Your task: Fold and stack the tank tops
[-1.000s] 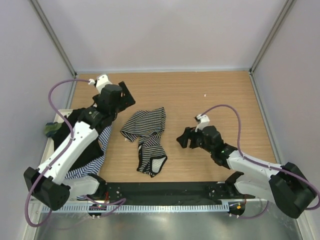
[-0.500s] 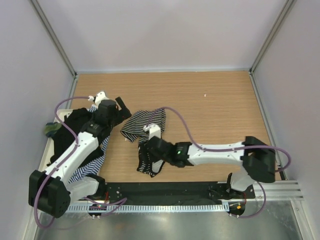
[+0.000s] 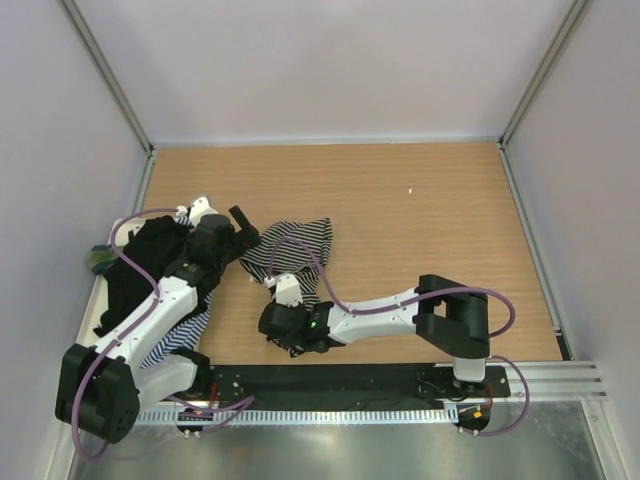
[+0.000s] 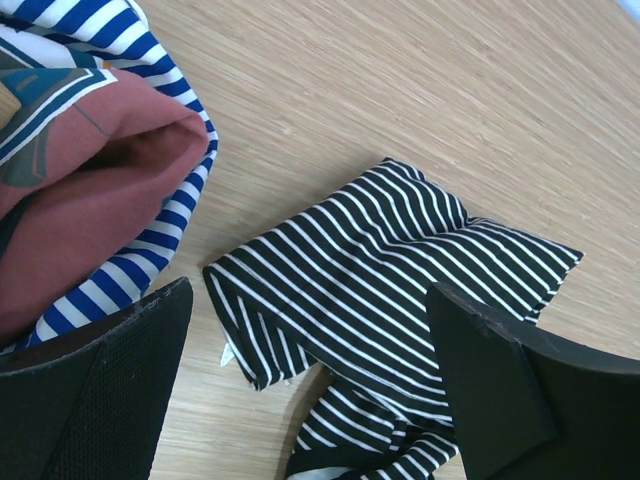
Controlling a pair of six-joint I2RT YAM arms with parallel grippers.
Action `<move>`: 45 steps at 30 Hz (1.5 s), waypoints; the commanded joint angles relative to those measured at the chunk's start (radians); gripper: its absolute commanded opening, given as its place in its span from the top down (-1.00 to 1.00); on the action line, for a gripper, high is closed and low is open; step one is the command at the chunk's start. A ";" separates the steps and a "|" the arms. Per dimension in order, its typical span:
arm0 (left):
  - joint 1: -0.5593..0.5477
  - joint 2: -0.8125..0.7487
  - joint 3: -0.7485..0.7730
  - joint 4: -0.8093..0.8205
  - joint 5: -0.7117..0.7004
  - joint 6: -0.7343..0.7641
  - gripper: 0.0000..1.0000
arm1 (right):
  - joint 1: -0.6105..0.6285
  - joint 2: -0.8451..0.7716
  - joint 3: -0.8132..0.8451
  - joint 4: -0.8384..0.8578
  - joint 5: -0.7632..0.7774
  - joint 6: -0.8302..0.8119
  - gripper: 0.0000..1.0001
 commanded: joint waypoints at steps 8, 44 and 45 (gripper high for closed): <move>0.007 0.002 -0.010 0.117 0.085 0.050 -0.99 | -0.005 -0.307 -0.032 -0.264 0.314 0.084 0.98; -0.078 0.189 0.048 0.250 0.298 0.162 -0.93 | -0.382 -0.586 -0.461 -0.226 0.118 -0.065 -0.14; -0.081 0.193 0.049 0.251 0.298 0.164 -0.93 | -0.385 -0.563 -0.454 -0.230 0.124 -0.068 -0.07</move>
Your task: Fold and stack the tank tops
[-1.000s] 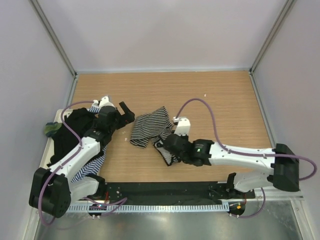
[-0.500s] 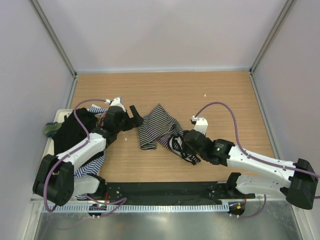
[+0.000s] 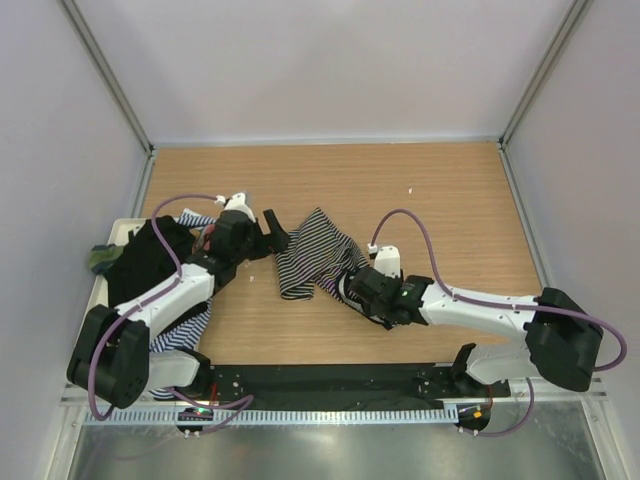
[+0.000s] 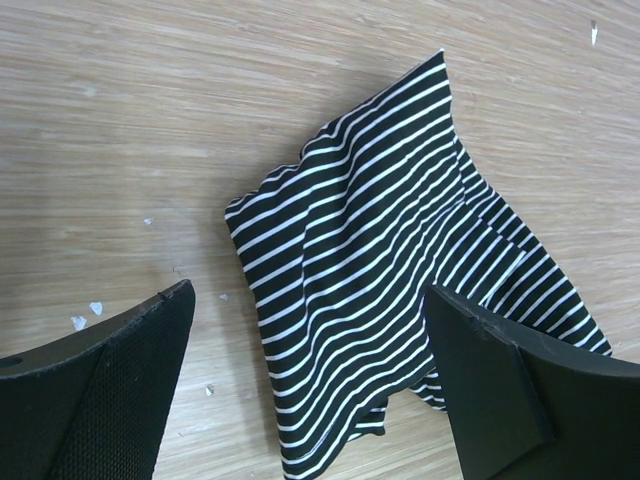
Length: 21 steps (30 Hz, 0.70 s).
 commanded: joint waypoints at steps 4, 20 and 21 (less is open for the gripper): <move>-0.041 0.018 0.054 0.058 0.048 0.052 -0.91 | -0.014 0.043 0.034 -0.004 0.100 -0.028 0.46; -0.227 0.182 0.185 0.021 0.044 0.173 -0.76 | -0.140 -0.187 -0.058 0.109 -0.097 -0.127 0.00; -0.227 0.185 0.186 0.018 0.044 0.173 -0.73 | -0.139 -0.175 -0.061 0.131 -0.128 -0.135 -0.01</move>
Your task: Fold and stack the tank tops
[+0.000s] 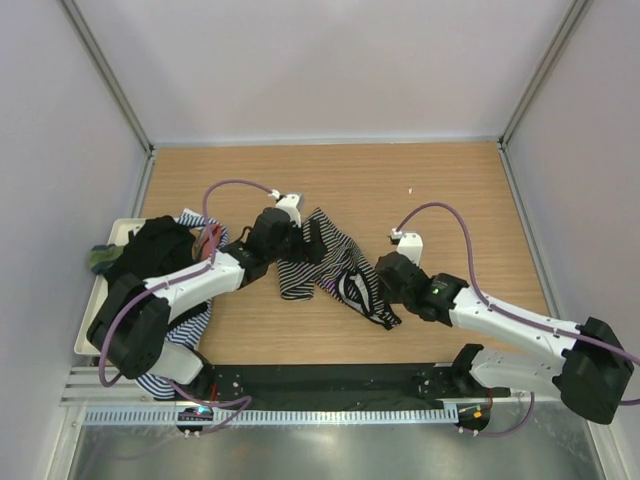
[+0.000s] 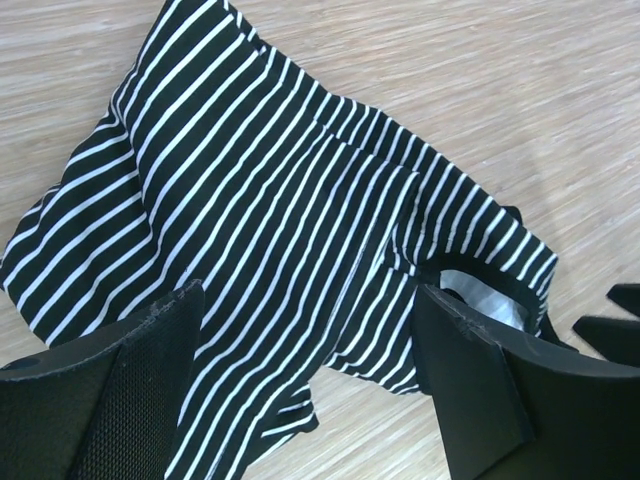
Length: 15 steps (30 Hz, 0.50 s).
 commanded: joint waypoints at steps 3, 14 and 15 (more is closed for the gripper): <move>0.003 0.015 0.043 -0.002 0.000 0.026 -0.66 | 0.000 0.079 -0.020 0.111 -0.147 -0.080 -0.04; 0.003 0.015 0.046 -0.010 -0.006 0.029 -0.65 | 0.000 0.246 0.021 0.131 -0.112 -0.089 0.06; 0.003 0.017 0.046 -0.010 -0.006 0.029 -0.66 | 0.001 0.252 0.023 0.131 -0.101 -0.086 0.25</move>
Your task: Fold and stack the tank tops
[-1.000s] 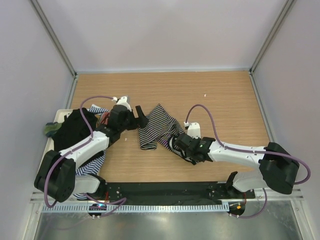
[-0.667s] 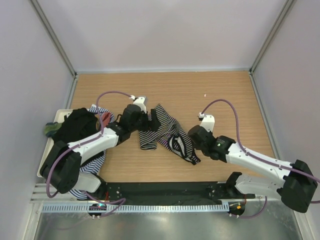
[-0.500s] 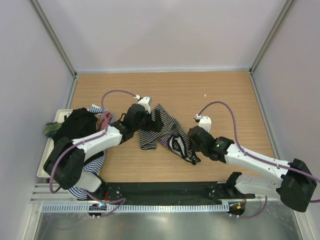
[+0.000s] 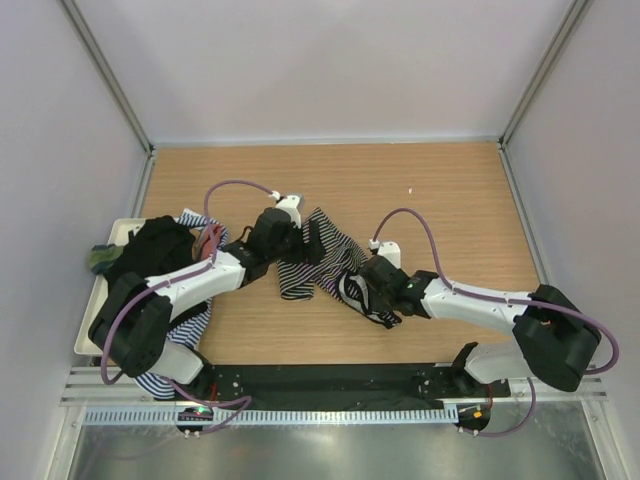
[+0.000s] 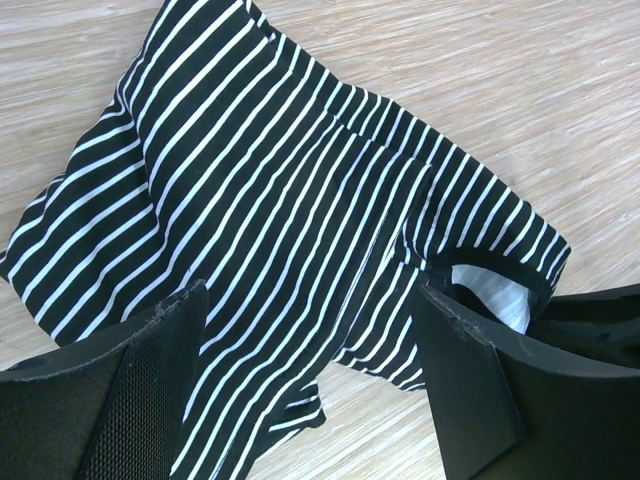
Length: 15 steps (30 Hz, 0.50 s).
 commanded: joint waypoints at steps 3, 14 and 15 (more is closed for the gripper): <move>0.002 0.007 0.046 0.005 0.001 0.025 -0.66 | 0.001 0.011 0.040 0.005 0.080 0.016 0.76; -0.032 0.047 0.080 -0.009 0.038 0.045 -0.67 | 0.000 -0.297 0.069 -0.157 0.281 0.046 0.98; -0.033 0.051 0.083 -0.007 0.042 0.048 -0.67 | 0.000 -0.308 0.072 -0.167 0.275 0.043 0.98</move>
